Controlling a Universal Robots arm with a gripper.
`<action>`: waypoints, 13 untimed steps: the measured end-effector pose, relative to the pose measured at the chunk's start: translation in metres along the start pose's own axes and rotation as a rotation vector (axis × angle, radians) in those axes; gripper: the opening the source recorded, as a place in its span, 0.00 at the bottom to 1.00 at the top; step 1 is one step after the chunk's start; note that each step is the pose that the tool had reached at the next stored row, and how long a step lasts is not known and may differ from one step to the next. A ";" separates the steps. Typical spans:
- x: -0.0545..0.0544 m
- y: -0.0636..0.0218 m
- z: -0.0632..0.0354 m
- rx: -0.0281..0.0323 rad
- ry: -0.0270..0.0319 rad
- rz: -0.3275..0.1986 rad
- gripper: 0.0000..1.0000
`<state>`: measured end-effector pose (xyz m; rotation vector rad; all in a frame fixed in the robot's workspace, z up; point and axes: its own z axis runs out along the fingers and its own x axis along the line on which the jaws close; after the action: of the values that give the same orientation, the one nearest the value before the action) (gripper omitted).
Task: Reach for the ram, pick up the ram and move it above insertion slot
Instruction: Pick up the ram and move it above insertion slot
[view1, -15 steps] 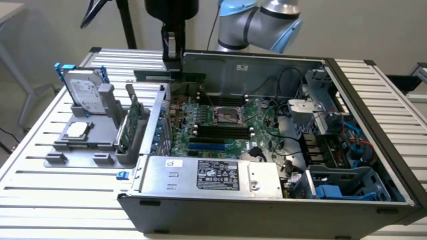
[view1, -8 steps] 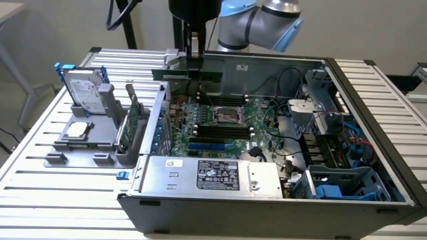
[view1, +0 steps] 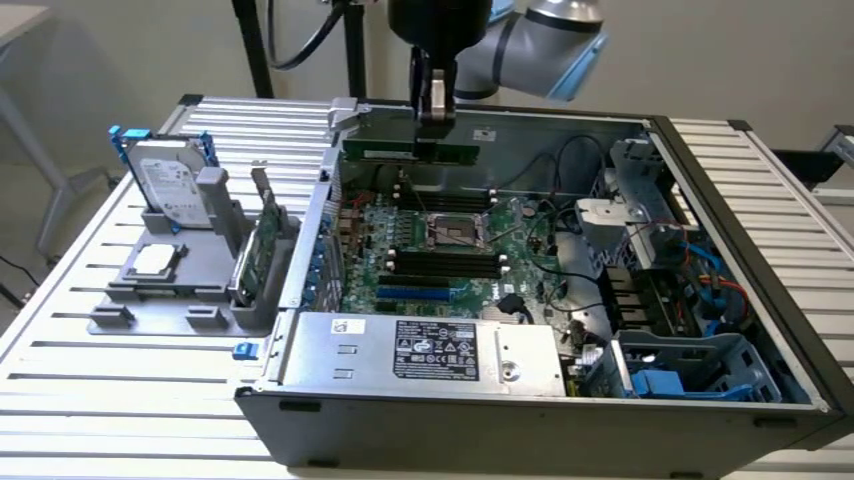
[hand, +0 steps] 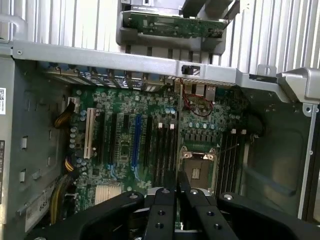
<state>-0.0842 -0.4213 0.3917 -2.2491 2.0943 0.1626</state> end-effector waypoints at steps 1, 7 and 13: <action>-0.002 -0.0027 0.0011 0.0000 -0.0005 0.000 0.13; -0.011 -0.0120 0.0073 0.0014 -0.0188 -0.001 0.13; -0.020 -0.0259 0.0139 0.0019 -0.0259 -0.001 0.13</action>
<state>-0.0602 -0.3976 0.3798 -2.2344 2.0798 0.1886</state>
